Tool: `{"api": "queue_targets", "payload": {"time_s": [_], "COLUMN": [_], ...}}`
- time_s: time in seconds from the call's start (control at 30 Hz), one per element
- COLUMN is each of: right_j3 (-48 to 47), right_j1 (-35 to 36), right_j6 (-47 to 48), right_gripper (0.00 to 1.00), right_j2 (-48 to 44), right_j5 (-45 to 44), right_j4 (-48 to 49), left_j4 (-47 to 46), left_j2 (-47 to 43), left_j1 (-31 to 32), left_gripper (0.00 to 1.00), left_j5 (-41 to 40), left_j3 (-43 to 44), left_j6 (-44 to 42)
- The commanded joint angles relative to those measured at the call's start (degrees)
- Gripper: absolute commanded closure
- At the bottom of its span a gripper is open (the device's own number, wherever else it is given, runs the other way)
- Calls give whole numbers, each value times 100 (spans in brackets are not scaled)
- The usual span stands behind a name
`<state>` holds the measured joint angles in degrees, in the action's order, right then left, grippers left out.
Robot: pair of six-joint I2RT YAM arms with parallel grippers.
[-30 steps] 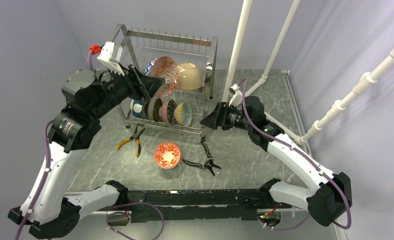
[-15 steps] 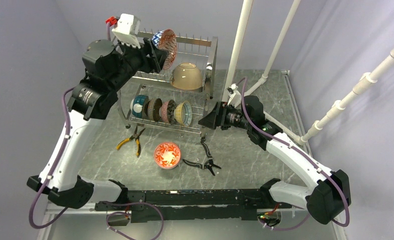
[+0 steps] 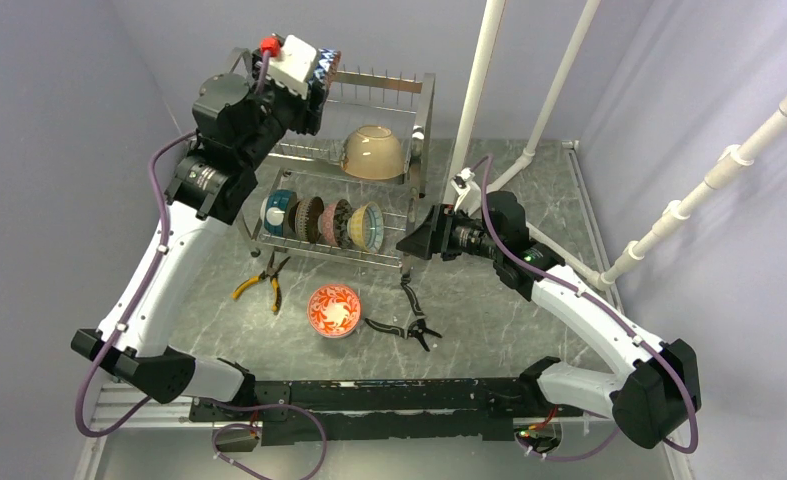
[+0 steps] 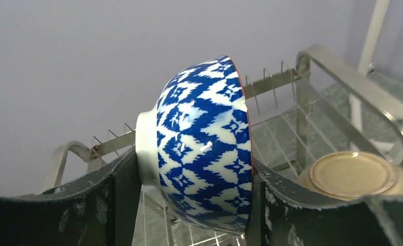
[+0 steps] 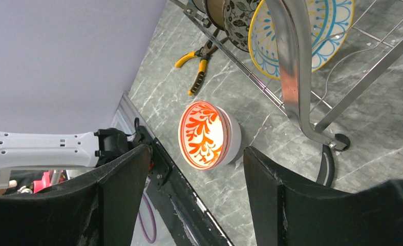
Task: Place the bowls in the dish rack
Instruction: Turn the bowl upside down on the dish rack.
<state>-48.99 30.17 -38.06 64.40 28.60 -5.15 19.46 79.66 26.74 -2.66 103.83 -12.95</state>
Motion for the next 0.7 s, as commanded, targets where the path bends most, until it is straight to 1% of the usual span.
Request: {"api": "queue_targets", "payload": {"time_s": [0.0, 0.1, 0.23, 0.33, 0.4, 0.5, 0.67], "right_j3": [-10, -31, -33, -38, -29, -23, -23], "right_j1": [-29, -28, -29, -27, -28, -31, -38], "right_j6": [134, 157, 195, 224, 227, 228, 213], "right_gripper": [29, 29, 29, 29, 29, 29, 29], "right_j2": [-127, -130, -146, -156, -156, -156, -117], "right_j5": [-77, -80, -90, -100, -91, -88, -59], "right_j4": [54, 32, -13, -56, -54, -41, 11], "left_j4": [-835, -543, -538, -365, -119, -92, -133], "left_j2": [-208, -207, -386, -502, -557, -619, -663], "left_j1": [-68, -104, -112, -117, -117, -123, -142], "left_gripper": [97, 97, 97, 97, 97, 98, 97], "left_j5": [398, 602, 727, 815, 974, 737, 446], "left_j3": [-201, -258, -694, -857, -980, -1184, -1343], "left_j6": [-1337, -1871, -2512, -2972, -3510, -3927, -4325]}}
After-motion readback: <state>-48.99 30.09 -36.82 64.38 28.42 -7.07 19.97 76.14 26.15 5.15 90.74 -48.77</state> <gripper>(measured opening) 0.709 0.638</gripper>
